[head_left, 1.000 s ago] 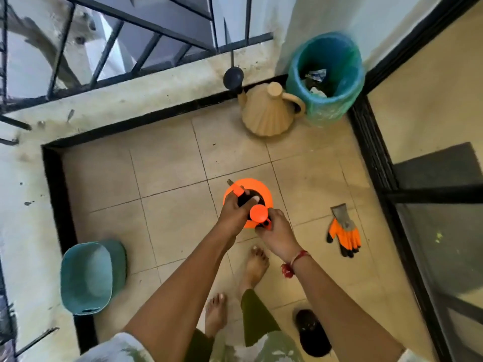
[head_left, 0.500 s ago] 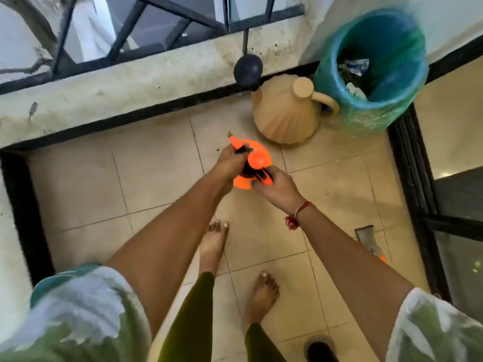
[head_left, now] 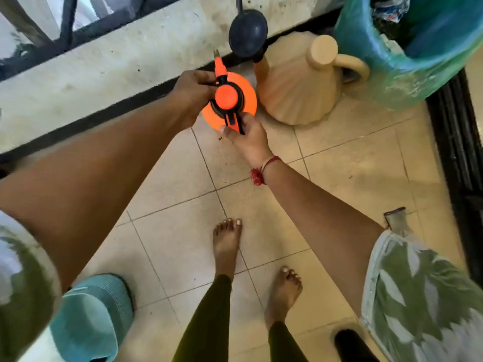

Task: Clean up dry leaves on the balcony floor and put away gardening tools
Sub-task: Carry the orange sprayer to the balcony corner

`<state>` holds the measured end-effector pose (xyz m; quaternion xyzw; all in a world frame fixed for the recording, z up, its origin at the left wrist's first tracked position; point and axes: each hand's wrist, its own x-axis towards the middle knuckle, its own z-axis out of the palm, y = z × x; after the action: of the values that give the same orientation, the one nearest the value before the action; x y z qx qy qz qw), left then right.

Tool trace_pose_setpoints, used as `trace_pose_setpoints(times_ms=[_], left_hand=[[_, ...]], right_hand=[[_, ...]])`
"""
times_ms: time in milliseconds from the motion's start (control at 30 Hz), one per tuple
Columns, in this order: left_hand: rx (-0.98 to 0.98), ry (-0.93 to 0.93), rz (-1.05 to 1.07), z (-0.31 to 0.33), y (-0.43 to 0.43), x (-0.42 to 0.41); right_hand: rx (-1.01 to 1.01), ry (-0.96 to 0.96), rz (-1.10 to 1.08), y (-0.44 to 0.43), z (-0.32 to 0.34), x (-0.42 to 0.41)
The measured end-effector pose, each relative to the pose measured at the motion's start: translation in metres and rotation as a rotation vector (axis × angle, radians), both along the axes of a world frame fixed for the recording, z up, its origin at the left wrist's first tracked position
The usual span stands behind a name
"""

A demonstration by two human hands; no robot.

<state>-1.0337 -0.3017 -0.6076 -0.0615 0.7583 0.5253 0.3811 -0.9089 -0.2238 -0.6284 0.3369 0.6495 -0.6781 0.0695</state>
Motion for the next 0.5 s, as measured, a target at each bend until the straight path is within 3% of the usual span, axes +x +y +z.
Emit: trace_pose_setpoints(times_ms=[333,500], left_hand=[[-0.179,0.008,-0.064,0.016,0.016,-0.027],[-0.155,-0.024,0.030,0.017,0.018,-0.023]], right_hand=[[0.108,-0.073,0.175,0.014,0.001,-0.032],[0.227,-0.097,0.066,0.015,0.000,-0.033]])
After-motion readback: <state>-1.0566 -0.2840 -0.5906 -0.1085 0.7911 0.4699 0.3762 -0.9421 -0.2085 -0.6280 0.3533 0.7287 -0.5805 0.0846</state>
